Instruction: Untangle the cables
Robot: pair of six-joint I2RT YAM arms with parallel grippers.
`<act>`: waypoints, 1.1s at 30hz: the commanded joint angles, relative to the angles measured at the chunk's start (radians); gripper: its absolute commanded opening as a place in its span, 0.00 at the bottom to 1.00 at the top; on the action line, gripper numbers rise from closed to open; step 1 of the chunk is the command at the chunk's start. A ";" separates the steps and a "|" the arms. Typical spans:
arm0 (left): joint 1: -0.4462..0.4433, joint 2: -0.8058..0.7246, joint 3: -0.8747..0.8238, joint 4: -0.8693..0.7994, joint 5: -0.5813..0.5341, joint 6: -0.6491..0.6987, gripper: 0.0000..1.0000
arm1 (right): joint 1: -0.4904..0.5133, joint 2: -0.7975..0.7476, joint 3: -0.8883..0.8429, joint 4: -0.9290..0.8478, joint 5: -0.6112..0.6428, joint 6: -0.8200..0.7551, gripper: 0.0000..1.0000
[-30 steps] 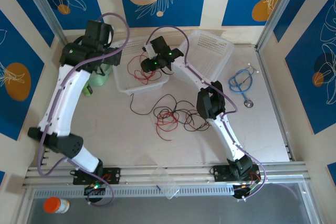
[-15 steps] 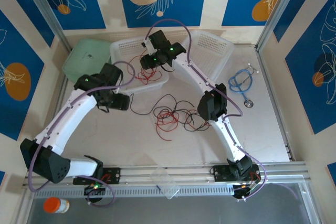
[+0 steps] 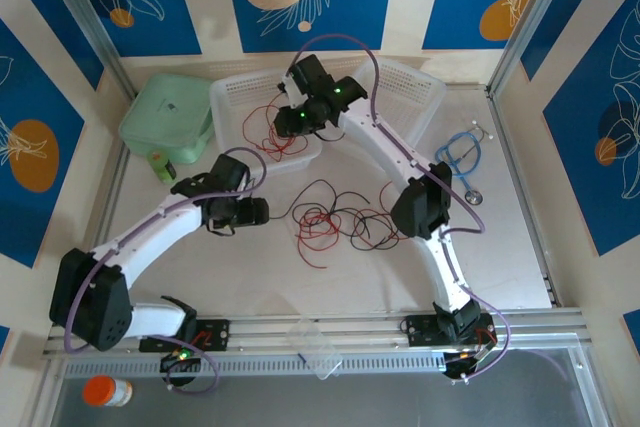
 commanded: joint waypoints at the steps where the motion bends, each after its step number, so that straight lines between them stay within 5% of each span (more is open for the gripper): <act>1: -0.005 0.048 -0.045 0.146 -0.010 -0.070 0.78 | 0.024 -0.169 -0.165 0.068 -0.029 0.048 0.29; 10: -0.005 0.079 -0.128 0.341 -0.054 -0.143 0.71 | 0.026 -0.569 -0.670 0.250 0.010 0.096 0.30; 15: -0.005 0.026 -0.113 0.313 -0.100 -0.119 0.70 | 0.017 -0.739 -0.926 0.329 0.019 0.189 0.30; 21: 0.039 -0.065 -0.021 0.116 -0.180 -0.035 0.71 | 0.009 -0.826 -1.103 0.430 -0.048 0.278 0.29; 29: 0.042 -0.034 0.096 0.046 0.000 0.203 0.62 | -0.060 -1.008 -1.353 0.566 -0.050 0.490 0.28; 33: -0.052 0.093 0.240 -0.054 -0.009 0.369 0.58 | -0.122 -1.103 -1.470 0.572 -0.031 0.549 0.28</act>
